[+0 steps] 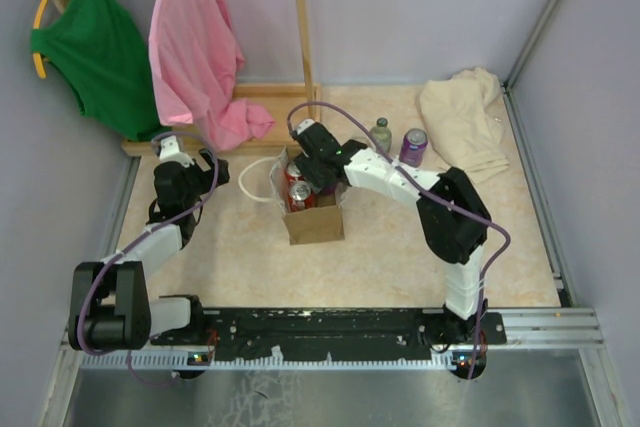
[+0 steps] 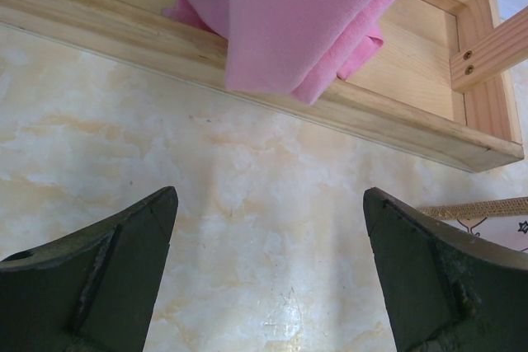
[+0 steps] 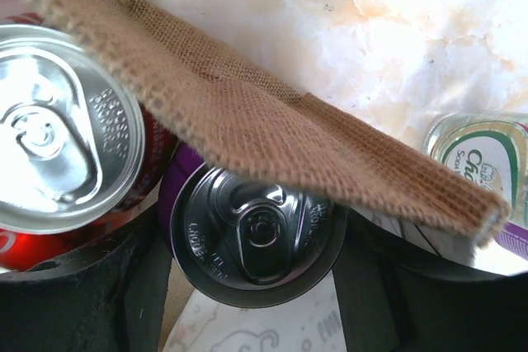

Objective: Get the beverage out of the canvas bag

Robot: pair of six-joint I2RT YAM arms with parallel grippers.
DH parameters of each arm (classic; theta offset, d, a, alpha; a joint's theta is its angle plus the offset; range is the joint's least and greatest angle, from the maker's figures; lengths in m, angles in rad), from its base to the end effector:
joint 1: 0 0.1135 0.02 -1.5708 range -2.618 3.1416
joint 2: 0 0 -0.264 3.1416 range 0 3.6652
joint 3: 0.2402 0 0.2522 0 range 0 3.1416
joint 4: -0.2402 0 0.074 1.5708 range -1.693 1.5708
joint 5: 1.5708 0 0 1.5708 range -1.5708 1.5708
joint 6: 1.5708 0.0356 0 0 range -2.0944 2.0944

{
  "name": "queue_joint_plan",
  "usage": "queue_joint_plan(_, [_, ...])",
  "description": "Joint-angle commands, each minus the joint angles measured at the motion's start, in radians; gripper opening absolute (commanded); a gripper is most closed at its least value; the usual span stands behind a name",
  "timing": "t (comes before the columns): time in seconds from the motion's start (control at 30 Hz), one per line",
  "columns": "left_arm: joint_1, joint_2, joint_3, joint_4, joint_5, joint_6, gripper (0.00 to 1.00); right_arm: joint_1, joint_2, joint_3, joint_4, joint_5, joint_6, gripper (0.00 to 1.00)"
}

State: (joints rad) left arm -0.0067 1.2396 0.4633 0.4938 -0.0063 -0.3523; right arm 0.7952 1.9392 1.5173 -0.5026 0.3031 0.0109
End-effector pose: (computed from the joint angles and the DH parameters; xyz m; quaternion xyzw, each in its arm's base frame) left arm 0.2562 -0.0015 0.2038 -0.1393 0.7874 -0.1047 0.5913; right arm 0.3074 0.2983 0.2280 -0.3139 0.8845 -0.0086 0.3449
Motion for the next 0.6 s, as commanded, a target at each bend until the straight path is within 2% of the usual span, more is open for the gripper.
queue_joint_plan(0.0, [-0.003,0.000,0.013,0.026,0.015,-0.011,1.00,0.013,-0.151,0.066,0.042,0.047,-0.008,0.00])
queue_joint_plan(0.57, [-0.004,0.000,0.020,0.029,0.028,-0.016,1.00,0.055,-0.262,0.304,-0.080,0.065,-0.029,0.00])
